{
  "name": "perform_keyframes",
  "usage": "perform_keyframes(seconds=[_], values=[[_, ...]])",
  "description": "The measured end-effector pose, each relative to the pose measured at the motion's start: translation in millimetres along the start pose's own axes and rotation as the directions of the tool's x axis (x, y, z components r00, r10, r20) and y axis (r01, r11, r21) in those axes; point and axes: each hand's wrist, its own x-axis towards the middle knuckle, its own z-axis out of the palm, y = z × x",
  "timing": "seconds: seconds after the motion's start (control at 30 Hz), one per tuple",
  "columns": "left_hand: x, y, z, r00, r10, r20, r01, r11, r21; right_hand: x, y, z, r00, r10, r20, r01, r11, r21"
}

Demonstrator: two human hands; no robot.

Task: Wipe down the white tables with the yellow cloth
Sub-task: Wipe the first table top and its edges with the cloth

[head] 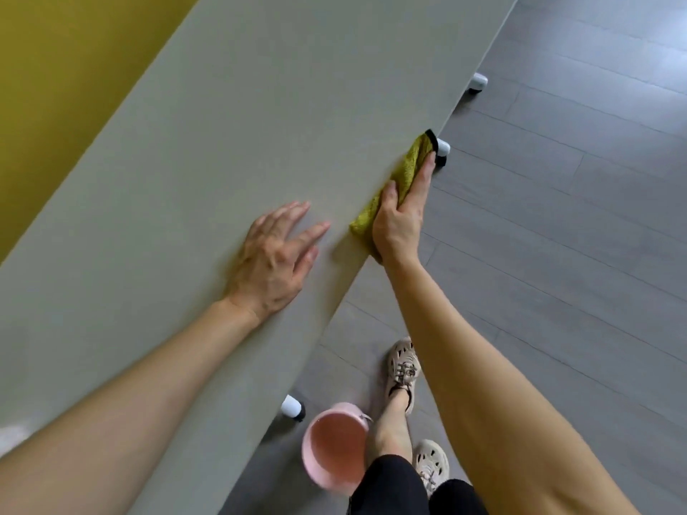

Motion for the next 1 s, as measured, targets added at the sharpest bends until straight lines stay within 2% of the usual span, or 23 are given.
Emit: perform_keyframes(seconds=[0.07, 0.13, 0.27, 0.37, 0.57, 0.67, 0.77, 0.83, 0.9, 1.0], values=[[-41.9, -0.5, -6.7, 0.999, -0.041, -0.017, 0.041, 0.999, 0.010, -29.1, 4.7, 4.3, 1.000, -0.005, 0.004, 0.005, 1.000, 0.010], [-81.4, -1.7, -11.6, 0.997, -0.068, -0.032, 0.068, 0.998, 0.011, -101.0, 18.7, 13.7, 0.999, -0.017, 0.045, 0.015, 0.999, 0.037], [-134.6, -1.3, -12.6, 0.995, -0.088, -0.048, 0.090, 0.995, 0.044, -234.6, 45.7, 15.8, 0.970, -0.017, 0.242, 0.008, 0.999, 0.038], [-141.8, 0.0, -10.8, 0.991, -0.097, -0.087, 0.100, 0.994, 0.034, -219.0, 46.4, 10.3, 0.960, -0.051, 0.276, 0.042, 0.998, 0.037], [-143.3, -3.3, -4.5, 0.986, -0.096, -0.133, 0.101, 0.994, 0.031, -114.1, 26.0, 13.3, 0.998, -0.043, 0.052, 0.041, 0.999, 0.028], [-143.7, -6.8, -3.6, 0.987, -0.086, -0.133, 0.091, 0.995, 0.033, -170.6, 38.7, 27.4, 0.997, -0.075, 0.019, 0.073, 0.995, 0.066], [-144.5, -8.2, -5.6, 0.988, -0.083, -0.128, 0.087, 0.996, 0.024, -304.7, 59.7, 34.0, 0.986, -0.048, 0.157, 0.030, 0.993, 0.114], [-144.4, -9.2, -5.4, 0.989, -0.083, -0.121, 0.084, 0.996, 0.005, -352.1, 67.0, 28.1, 0.968, -0.029, 0.249, -0.001, 0.993, 0.120], [-145.1, -11.0, -4.6, 0.989, -0.087, -0.117, 0.086, 0.996, -0.009, -338.1, 66.4, 24.5, 0.966, -0.056, 0.252, 0.025, 0.992, 0.124], [-146.1, -13.0, -2.0, 0.988, -0.078, -0.136, 0.077, 0.997, -0.011, -260.3, 55.7, 30.2, 0.991, -0.049, 0.127, 0.034, 0.992, 0.120]])
